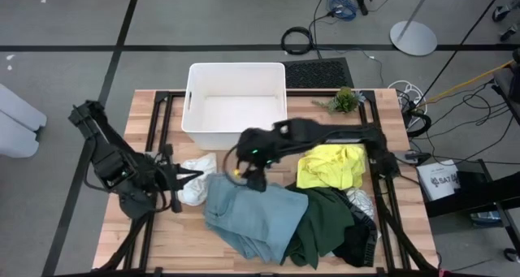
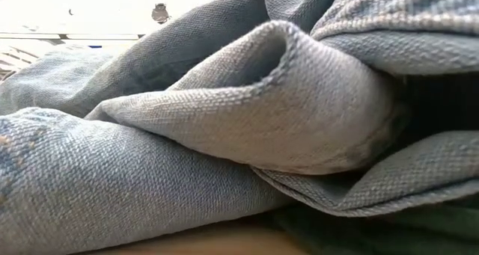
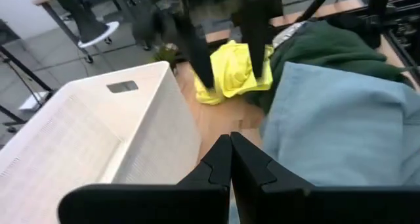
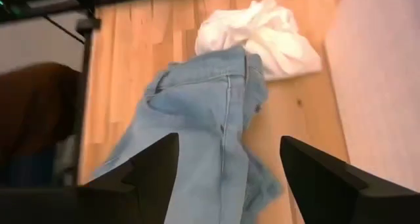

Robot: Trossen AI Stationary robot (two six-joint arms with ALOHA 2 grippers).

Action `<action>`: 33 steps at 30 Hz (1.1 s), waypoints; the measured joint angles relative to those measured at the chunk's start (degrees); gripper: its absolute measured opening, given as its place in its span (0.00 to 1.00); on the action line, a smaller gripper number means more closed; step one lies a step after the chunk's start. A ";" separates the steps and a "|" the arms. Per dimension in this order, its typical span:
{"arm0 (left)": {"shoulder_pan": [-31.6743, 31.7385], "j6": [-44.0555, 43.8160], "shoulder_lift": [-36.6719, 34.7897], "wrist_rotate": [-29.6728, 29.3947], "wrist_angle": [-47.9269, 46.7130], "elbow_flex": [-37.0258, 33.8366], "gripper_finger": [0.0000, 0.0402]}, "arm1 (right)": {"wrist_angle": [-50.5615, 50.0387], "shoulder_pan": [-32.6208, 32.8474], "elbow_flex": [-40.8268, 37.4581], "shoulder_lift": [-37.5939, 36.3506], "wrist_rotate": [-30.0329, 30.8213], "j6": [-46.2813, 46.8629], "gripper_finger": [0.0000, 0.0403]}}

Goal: Fold laundry
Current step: Put the folded blue pants into the white laundry bin

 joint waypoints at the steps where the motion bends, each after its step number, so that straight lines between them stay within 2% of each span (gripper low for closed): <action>1: 1.00 1.19 0.09 1.92 1.32 0.00 0.02 | -1.32 0.36 0.04 -1.49 0.41 1.28 0.62; 4: 4.08 4.75 0.49 10.17 4.49 0.02 0.02 | -6.87 3.07 0.09 -5.08 6.78 3.87 0.62; 9: 9.89 6.23 1.44 23.33 8.22 0.02 0.02 | -17.06 9.26 0.09 -9.52 23.99 8.80 0.61; 12: 13.04 4.80 2.52 28.40 9.29 0.02 0.02 | -22.66 12.97 -0.05 -10.66 32.67 14.63 0.61; 16: 16.44 4.93 4.75 33.69 10.91 0.02 0.02 | -20.23 17.44 -4.65 -12.21 41.63 16.29 0.61; 19: 18.47 6.68 6.41 37.72 12.63 0.02 0.02 | -22.26 19.91 -9.29 -12.27 50.03 18.84 0.61; 24: 20.00 17.47 8.71 38.88 19.32 0.02 0.02 | -21.71 23.28 -19.52 -12.35 54.22 28.10 0.61; 27: 20.21 24.03 9.62 36.93 25.15 0.02 0.02 | -21.31 25.86 -25.38 -12.44 56.74 35.35 0.61; 30: 20.55 23.34 10.57 32.69 31.18 0.02 0.02 | -21.91 27.03 -28.25 -12.35 55.67 35.88 0.61; 32: 22.35 22.33 11.05 33.44 32.99 0.24 0.02 | -22.16 27.15 -29.20 -13.06 53.33 37.48 0.61; 33: 24.14 21.14 11.47 35.62 32.63 0.99 0.02 | -21.98 27.31 -29.22 -13.32 53.03 38.00 0.61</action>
